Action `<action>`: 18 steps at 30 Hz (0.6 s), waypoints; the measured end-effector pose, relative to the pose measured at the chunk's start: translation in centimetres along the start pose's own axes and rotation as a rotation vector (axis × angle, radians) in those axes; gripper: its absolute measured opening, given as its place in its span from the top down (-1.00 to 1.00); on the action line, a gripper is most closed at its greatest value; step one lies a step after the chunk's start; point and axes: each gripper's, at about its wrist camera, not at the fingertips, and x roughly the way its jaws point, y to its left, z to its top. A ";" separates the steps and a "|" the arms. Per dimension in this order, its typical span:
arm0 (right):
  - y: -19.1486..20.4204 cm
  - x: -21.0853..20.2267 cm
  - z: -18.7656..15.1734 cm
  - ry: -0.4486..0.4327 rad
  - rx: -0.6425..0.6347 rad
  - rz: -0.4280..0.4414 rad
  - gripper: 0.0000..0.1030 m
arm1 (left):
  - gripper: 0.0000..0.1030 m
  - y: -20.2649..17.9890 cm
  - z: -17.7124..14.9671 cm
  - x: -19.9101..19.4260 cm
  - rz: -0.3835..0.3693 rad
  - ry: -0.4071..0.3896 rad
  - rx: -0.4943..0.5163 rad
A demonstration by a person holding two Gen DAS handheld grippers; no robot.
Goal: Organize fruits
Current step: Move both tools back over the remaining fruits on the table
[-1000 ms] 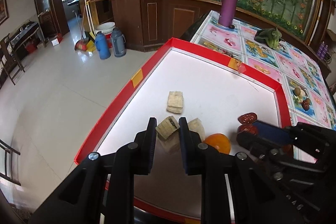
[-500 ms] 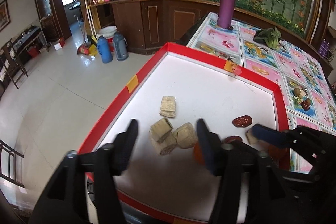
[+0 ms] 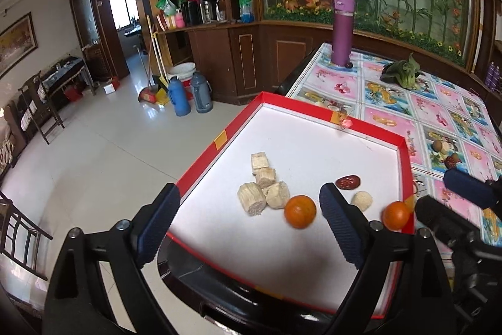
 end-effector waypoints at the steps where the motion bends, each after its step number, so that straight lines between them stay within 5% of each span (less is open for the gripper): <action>1: -0.1 -0.4 0.0 -0.008 0.000 -0.005 0.02 | -0.84 -0.1 0.0 -0.5 0.004 -0.009 0.000; 18: -3.6 -4.0 -0.6 -0.084 0.071 -0.033 -0.02 | -0.88 -3.3 0.7 -3.7 0.010 -0.078 0.049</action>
